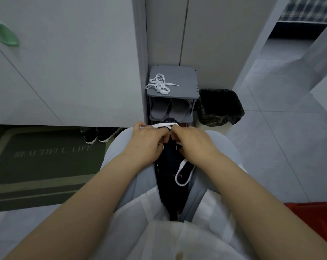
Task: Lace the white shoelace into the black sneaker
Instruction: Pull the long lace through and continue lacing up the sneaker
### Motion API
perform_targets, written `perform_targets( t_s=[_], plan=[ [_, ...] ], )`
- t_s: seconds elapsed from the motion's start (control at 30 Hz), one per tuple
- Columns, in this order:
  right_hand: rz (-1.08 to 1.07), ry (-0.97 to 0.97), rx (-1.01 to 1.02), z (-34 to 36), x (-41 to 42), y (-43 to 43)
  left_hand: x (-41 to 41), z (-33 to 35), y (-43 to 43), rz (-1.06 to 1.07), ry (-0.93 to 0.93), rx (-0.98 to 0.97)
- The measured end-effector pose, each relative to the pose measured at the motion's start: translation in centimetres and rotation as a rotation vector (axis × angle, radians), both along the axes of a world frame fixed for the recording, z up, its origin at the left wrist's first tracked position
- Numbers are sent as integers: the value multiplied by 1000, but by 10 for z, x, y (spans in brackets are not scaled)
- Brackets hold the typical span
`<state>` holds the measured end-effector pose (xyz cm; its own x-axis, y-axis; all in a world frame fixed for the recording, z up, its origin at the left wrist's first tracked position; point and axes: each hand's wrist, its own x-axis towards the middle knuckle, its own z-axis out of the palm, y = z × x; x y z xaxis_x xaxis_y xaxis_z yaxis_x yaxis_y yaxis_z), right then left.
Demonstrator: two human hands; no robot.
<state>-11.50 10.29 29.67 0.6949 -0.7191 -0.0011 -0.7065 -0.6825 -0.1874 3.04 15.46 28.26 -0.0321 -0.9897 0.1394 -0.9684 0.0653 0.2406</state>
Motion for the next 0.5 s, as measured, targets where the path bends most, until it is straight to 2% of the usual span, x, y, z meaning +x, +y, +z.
perform_targets(
  t_s=[0.2, 0.33, 0.5],
  plan=[
    [169, 75, -97, 1, 9, -13, 6, 3, -4, -39, 49, 45],
    [217, -51, -74, -3, -1, -16, 5, 0, -3, 21, 135, -15],
    [186, -220, -218, -15, -11, -16, 6, -1, -5, 65, 286, -12]
  ],
)
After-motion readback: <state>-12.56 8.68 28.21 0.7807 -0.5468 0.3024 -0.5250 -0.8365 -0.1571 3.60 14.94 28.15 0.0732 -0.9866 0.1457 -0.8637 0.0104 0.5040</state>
